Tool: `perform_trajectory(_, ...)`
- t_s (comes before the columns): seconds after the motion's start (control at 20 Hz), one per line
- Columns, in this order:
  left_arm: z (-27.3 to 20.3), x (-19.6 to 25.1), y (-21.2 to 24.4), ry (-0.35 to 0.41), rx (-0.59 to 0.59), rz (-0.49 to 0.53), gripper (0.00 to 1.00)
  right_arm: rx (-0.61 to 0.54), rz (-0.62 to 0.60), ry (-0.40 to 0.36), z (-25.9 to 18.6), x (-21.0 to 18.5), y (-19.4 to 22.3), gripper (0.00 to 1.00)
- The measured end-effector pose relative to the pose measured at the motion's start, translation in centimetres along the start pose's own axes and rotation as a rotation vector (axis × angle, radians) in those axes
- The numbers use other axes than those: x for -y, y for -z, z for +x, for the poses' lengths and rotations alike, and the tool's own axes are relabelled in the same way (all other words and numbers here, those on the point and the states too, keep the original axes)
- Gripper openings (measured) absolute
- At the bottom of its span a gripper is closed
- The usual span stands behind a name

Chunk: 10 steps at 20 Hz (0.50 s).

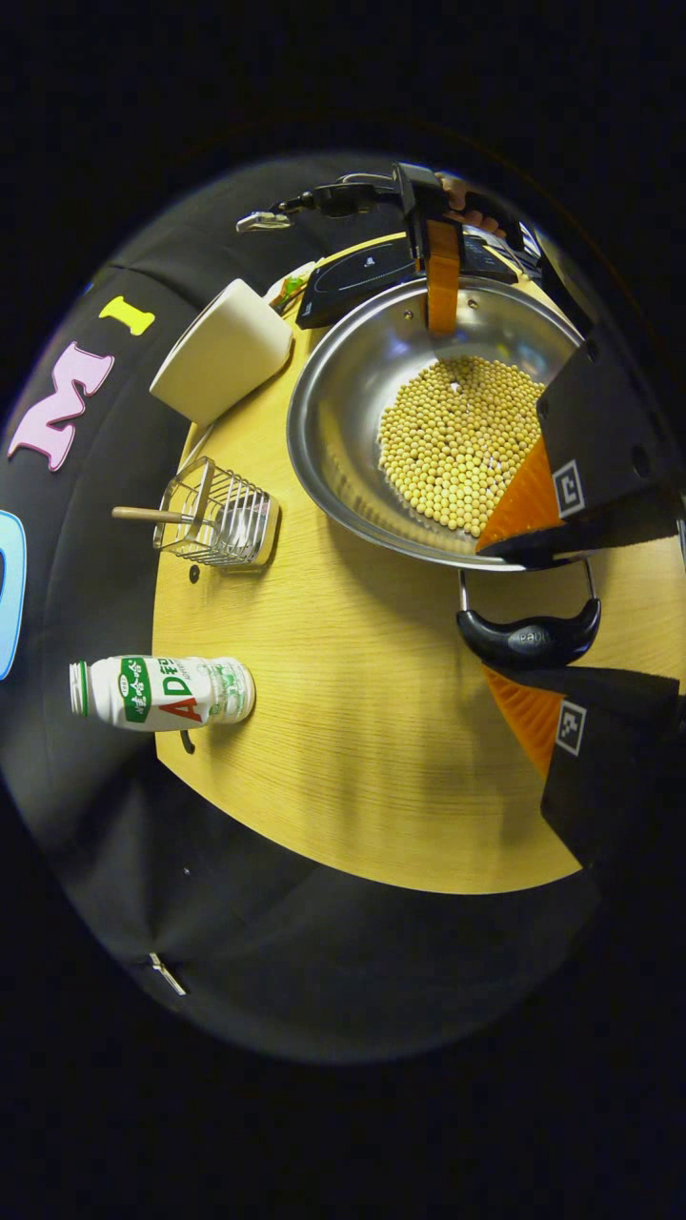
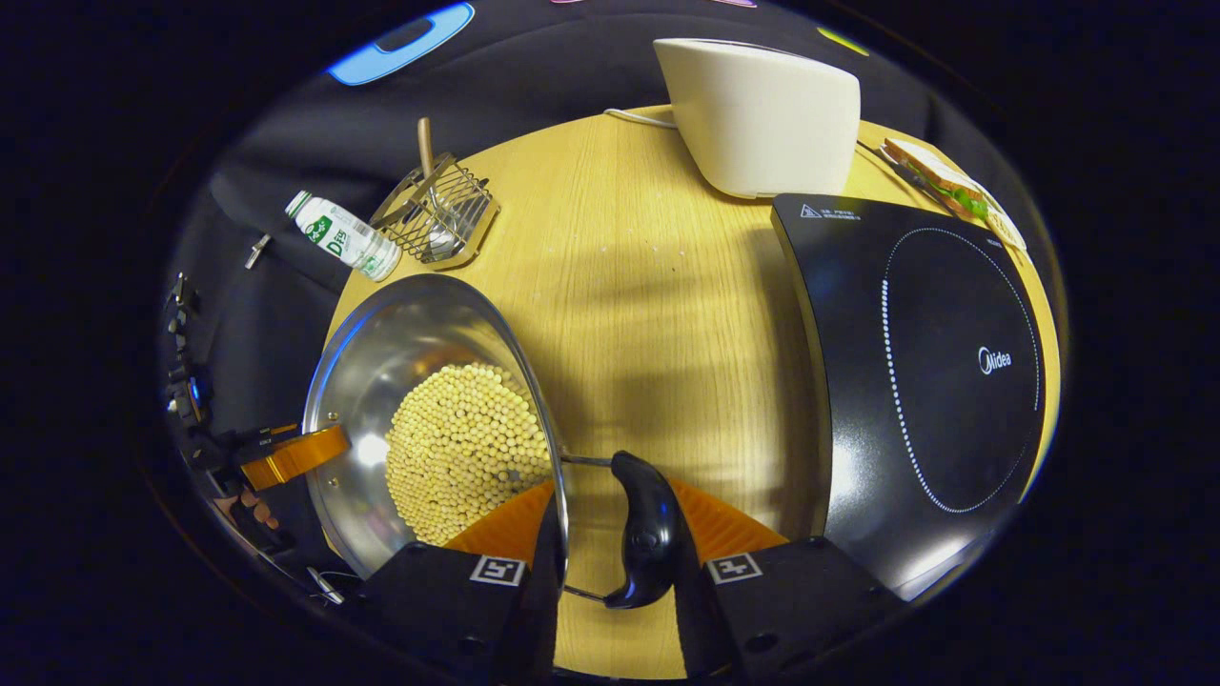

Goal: First push the handle of the pot to place it horizontally, then grasp the pot with both hands and set it on the induction cooktop.

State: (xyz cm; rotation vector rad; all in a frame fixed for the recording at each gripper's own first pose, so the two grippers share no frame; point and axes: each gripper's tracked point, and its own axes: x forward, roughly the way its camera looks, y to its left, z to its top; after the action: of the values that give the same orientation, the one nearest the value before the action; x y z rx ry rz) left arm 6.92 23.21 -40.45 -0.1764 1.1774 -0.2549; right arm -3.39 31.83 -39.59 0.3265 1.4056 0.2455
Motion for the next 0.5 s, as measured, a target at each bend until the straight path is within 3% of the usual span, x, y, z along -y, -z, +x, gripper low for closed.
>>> perform_trajectory(0.15,-1.6,0.7,-0.3,-0.016,0.034,-0.003,0.52,0.012,-0.019,-0.006,-0.6,0.1,-0.8,0.54)
perform_trajectory(0.5,-6.5,4.7,-1.8,-0.045,0.047,0.012,0.51,0.01,-0.048,-0.031,-6.4,2.2,-2.0,0.54)
